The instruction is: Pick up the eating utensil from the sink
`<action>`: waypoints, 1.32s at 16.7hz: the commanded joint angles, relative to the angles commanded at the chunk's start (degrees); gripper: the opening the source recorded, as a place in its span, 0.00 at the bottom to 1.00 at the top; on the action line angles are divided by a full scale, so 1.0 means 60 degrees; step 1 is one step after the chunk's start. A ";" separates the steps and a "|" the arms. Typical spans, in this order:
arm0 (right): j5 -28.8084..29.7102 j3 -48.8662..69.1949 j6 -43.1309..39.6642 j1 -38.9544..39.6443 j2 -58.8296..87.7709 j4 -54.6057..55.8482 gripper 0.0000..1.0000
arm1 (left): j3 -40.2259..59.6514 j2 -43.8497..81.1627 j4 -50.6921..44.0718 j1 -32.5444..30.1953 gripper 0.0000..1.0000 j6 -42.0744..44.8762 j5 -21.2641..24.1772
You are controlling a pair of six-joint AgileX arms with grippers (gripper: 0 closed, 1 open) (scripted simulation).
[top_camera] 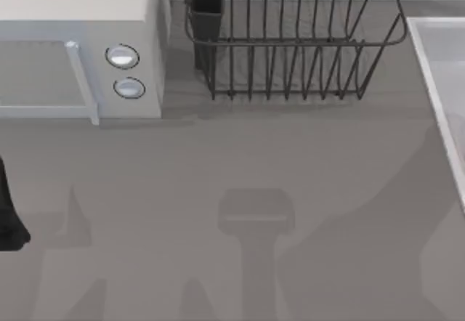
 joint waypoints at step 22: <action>-0.0141 0.2461 0.0077 0.0008 -0.1656 -0.3875 0.00 | 0.0000 0.0000 0.0000 0.0000 1.00 0.0000 0.0000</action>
